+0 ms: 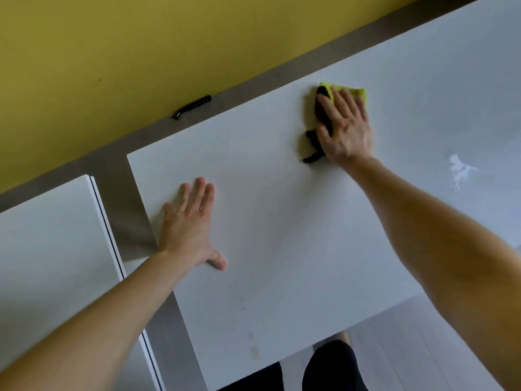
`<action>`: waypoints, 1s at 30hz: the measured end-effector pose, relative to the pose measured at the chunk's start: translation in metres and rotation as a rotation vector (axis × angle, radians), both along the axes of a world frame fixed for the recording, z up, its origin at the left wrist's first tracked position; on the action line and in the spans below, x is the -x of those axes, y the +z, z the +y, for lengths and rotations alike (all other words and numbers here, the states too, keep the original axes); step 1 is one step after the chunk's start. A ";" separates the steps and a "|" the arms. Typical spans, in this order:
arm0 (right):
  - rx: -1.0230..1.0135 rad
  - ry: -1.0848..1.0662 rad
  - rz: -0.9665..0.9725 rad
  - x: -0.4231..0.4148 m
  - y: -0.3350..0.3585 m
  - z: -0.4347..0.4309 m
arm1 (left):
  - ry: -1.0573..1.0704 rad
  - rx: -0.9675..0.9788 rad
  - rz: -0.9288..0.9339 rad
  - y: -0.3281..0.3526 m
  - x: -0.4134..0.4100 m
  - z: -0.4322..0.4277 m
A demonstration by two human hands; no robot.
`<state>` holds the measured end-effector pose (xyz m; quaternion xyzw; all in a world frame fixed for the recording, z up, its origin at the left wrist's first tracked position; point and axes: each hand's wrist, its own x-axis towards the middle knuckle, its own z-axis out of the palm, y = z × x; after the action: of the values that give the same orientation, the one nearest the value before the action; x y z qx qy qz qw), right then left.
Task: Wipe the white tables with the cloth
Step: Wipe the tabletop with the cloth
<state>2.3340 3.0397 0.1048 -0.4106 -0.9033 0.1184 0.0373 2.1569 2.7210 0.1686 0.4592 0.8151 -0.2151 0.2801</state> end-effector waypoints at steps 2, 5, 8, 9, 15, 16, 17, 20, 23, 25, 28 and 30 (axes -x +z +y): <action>0.021 -0.194 0.011 -0.009 0.003 -0.015 | 0.004 -0.002 0.001 0.001 0.000 0.001; 0.041 -0.032 0.056 0.012 0.003 -0.124 | 0.018 0.003 0.000 0.000 0.000 0.002; 0.084 0.353 0.059 0.006 0.005 -0.223 | 0.031 0.013 0.007 -0.008 0.002 0.003; 0.085 0.408 0.080 -0.009 0.004 -0.226 | 0.034 0.016 0.014 -0.011 0.002 0.003; -0.024 -0.112 0.072 -0.173 -0.005 -0.123 | 0.041 0.037 0.022 -0.017 0.008 0.000; -0.039 -0.259 0.056 -0.184 -0.003 -0.119 | 0.043 0.049 0.025 -0.017 0.006 0.003; -0.041 -0.394 0.056 -0.181 -0.001 -0.124 | 0.044 0.062 0.030 -0.017 0.002 0.007; -0.024 -0.482 0.093 -0.134 0.006 -0.193 | 0.053 0.016 0.003 -0.014 -0.019 0.028; 0.065 -0.001 0.138 -0.107 0.004 -0.259 | -0.001 -0.228 -0.161 -0.015 -0.049 0.065; 0.077 0.153 0.156 -0.124 -0.002 -0.258 | -0.031 -0.425 -0.220 -0.020 -0.073 0.095; 0.067 0.137 0.163 -0.175 -0.010 -0.224 | -0.174 -0.640 -0.182 -0.036 -0.109 0.137; 0.006 -0.088 0.142 -0.214 -0.009 -0.189 | -0.260 -0.716 -0.161 -0.052 -0.131 0.155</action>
<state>2.5482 2.8509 0.0958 -0.4406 -0.8791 0.1480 0.1054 2.2877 2.8759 0.1170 0.6430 0.7489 0.0859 0.1356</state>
